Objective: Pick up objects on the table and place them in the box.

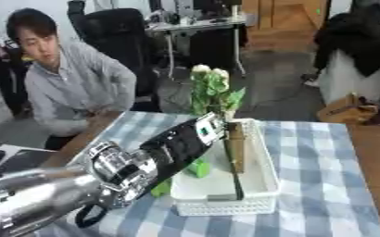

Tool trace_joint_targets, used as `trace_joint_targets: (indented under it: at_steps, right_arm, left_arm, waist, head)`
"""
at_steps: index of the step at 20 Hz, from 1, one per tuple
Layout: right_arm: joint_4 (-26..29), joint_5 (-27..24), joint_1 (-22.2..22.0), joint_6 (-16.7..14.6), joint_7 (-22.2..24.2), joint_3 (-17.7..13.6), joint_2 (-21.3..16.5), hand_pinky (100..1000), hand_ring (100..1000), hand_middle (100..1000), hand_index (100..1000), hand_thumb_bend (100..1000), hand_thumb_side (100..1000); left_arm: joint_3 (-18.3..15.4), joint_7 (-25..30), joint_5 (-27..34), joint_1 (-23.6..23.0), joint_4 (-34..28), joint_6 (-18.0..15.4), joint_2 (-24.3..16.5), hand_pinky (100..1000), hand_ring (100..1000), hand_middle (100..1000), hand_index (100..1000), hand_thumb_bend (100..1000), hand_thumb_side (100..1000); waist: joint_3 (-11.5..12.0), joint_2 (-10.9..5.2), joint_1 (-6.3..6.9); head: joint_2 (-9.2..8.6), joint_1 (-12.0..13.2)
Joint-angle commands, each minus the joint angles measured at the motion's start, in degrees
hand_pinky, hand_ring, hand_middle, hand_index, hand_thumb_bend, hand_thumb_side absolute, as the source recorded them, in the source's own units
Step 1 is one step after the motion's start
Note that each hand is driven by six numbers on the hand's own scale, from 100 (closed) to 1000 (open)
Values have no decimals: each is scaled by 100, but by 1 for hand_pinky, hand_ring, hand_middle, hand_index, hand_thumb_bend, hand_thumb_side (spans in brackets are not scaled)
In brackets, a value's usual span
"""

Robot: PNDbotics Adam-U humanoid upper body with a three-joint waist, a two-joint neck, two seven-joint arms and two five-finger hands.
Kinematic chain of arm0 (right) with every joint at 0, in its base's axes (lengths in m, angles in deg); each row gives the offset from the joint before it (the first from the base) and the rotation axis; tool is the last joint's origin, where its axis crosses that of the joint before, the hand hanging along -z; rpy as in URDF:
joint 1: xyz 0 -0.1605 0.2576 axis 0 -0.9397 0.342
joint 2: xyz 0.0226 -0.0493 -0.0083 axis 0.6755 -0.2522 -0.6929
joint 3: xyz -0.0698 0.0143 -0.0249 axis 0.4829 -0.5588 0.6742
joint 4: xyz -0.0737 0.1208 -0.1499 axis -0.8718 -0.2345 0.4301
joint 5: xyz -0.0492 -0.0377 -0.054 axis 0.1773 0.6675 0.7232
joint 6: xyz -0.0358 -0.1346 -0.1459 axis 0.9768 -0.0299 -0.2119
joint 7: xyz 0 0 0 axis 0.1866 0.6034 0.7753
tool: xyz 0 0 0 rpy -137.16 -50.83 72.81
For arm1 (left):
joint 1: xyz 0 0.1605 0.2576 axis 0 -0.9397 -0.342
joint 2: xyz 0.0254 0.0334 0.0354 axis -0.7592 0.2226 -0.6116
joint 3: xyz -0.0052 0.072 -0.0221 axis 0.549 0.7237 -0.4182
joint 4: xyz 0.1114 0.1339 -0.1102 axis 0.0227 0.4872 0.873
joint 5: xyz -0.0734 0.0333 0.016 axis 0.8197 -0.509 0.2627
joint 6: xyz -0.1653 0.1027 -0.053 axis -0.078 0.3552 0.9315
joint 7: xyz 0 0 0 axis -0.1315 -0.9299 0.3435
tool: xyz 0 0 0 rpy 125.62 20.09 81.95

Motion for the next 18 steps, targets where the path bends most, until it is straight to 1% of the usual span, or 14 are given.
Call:
trace_joint_targets:
  at_steps: [1,2,3,4,7,8,11,12,13,14,15,16,17,18]
  right_arm:
    - [86,-35,99,-4,27,-1,-77,784,749,646,661,100,259]
    - [86,-36,97,-4,27,-1,-78,784,749,646,661,100,259]
    - [86,-38,96,-4,26,-1,-79,784,749,646,661,100,259]
    - [86,-39,96,-4,24,-2,-80,784,749,646,661,100,259]
    - [86,-44,93,-9,18,-3,-84,784,749,646,661,100,259]
    - [86,-45,92,-11,18,-2,-85,783,749,646,661,100,259]
    - [86,-46,86,-16,19,-1,-87,783,749,646,661,100,259]
    - [86,-45,85,-17,18,-2,-88,783,749,646,661,100,259]
    - [86,-44,83,-17,16,-3,-88,783,749,646,661,100,259]
    - [86,-43,80,-17,15,-4,-89,783,749,646,661,100,259]
    - [86,-42,77,-16,14,-3,-90,783,749,646,661,100,259]
    - [86,-42,75,-17,13,-4,-91,783,748,646,660,100,259]
    - [86,-43,75,-22,11,-4,-94,783,748,646,660,100,259]
    - [86,-45,73,-26,9,-4,-96,783,748,646,660,100,259]
  left_arm:
    - [48,279,-110,189,-33,-20,-112,294,561,530,743,100,813]
    - [53,376,-148,200,-31,-30,-115,324,651,632,796,100,840]
    - [57,475,-191,208,-29,-45,-122,324,651,632,796,100,840]
    - [64,572,-241,214,-25,-61,-128,383,735,742,842,100,850]
    - [82,872,-426,226,7,-97,-153,408,758,778,857,100,840]
    - [85,951,-502,227,12,-99,-161,434,784,816,875,100,834]
    - [89,1145,-762,231,16,-103,-165,458,804,840,891,100,840]
    - [91,1200,-855,234,18,-105,-167,531,857,886,927,100,844]
    - [102,1252,-965,241,28,-105,-172,531,857,886,927,100,844]
    - [104,1308,-1069,250,36,-106,-177,616,919,942,961,100,851]
    - [106,1369,-1172,263,47,-105,-184,616,919,942,961,100,851]
    - [106,1427,-1275,273,54,-105,-191,750,992,1000,999,100,855]
    - [116,1476,-1393,282,69,-100,-202,750,992,1000,999,100,855]
    - [116,1528,-1503,290,77,-101,-210,855,1000,1000,1000,100,858]
  waist:
    - [13,66,16]
    - [14,63,16]
    - [15,61,16]
    - [18,58,16]
    - [25,53,16]
    - [26,52,16]
    - [33,51,13]
    - [35,50,12]
    - [37,49,12]
    - [41,47,11]
    - [47,44,11]
    - [50,42,11]
    - [53,37,11]
    - [55,35,10]
  head:
    - [-3,3]
    - [13,2]
    - [24,1]
    - [26,0]
    - [17,-5]
    - [15,-5]
    - [8,-5]
    - [11,-2]
    - [14,1]
    - [20,0]
    - [28,-2]
    - [35,-1]
    - [42,-1]
    - [43,-5]
